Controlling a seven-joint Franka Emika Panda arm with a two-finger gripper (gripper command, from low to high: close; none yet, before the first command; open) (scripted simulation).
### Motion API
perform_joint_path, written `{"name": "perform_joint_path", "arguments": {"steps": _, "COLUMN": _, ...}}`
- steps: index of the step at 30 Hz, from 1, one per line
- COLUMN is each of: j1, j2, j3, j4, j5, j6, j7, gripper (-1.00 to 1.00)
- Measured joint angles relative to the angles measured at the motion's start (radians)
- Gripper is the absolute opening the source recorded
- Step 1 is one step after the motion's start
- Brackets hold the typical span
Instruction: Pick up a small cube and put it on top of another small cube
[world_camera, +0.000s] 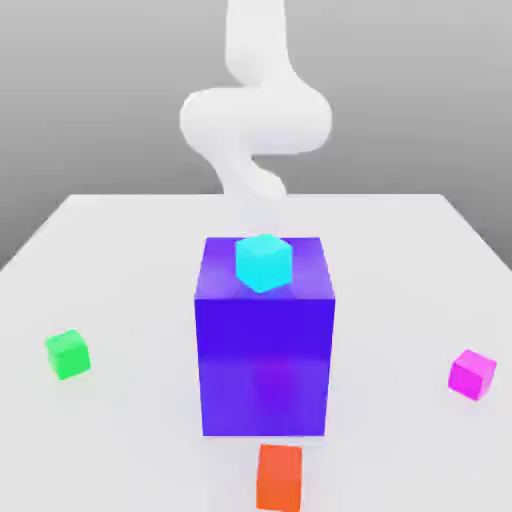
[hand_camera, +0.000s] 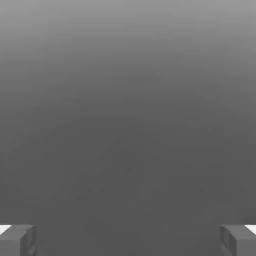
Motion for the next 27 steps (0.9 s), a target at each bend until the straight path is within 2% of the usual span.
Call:
{"name": "perform_joint_path", "arguments": {"steps": 12, "j1": 0.09, "j2": 0.438, "j3": 0.272, "j4": -0.145, "j5": -0.108, "j6": 0.214, "j7": 0.109, "gripper": 0.0}}
{"name": "perform_joint_path", "arguments": {"steps": 18, "j1": 0.182, "j2": 0.659, "j3": 0.376, "j4": -0.216, "j5": -0.186, "j6": 0.318, "j7": 0.181, "gripper": 0.0}}
{"name": "perform_joint_path", "arguments": {"steps": 24, "j1": 0.295, "j2": 0.873, "j3": 0.421, "j4": -0.284, "j5": -0.239, "j6": 0.425, "j7": 0.234, "gripper": 0.0}}
{"name": "perform_joint_path", "arguments": {"steps": 27, "j1": 0.354, "j2": 0.967, "j3": 0.363, "j4": -0.273, "j5": -0.325, "j6": 0.485, "j7": 0.301, "gripper": 0.0}}
